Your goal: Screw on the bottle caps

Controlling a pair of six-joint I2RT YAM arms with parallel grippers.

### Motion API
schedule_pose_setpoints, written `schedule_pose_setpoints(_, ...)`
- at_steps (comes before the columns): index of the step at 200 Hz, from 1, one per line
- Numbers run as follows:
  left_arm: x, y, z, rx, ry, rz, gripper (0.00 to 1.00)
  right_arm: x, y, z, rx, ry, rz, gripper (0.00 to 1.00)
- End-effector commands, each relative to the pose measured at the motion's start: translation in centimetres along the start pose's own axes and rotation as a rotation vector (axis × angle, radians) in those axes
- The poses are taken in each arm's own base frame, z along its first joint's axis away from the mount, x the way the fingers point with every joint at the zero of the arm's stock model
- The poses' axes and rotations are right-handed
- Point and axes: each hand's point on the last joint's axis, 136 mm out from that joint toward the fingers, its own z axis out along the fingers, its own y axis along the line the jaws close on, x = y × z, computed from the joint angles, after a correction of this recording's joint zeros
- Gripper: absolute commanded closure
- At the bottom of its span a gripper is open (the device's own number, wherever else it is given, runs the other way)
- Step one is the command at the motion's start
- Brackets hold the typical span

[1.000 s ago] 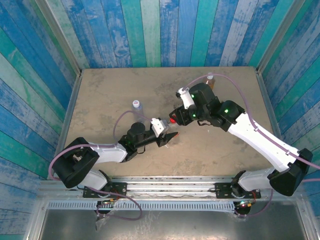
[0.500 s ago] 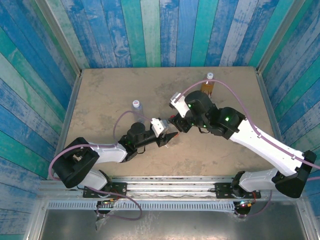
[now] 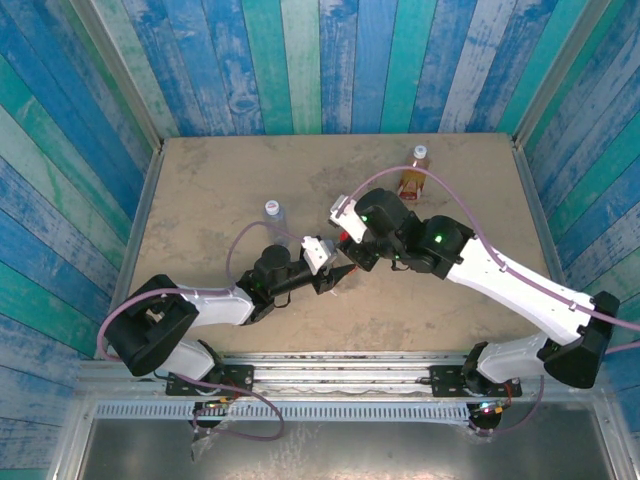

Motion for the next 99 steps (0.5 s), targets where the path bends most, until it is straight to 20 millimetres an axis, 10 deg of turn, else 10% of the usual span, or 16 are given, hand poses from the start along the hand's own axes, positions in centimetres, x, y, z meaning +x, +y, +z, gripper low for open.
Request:
schedule_pose_setpoints(1,6.41,-0.91,-0.85,0.021,0.211,-0.066,0.43,-0.03,0.15,-0.02,0.004,0.013,-0.019,0.48)
schedule_pose_setpoints(99,6.36,-0.91,-0.89,0.02,0.209,-0.068,0.43,-0.12,-0.14,-0.05,0.021,0.013,0.01,0.63)
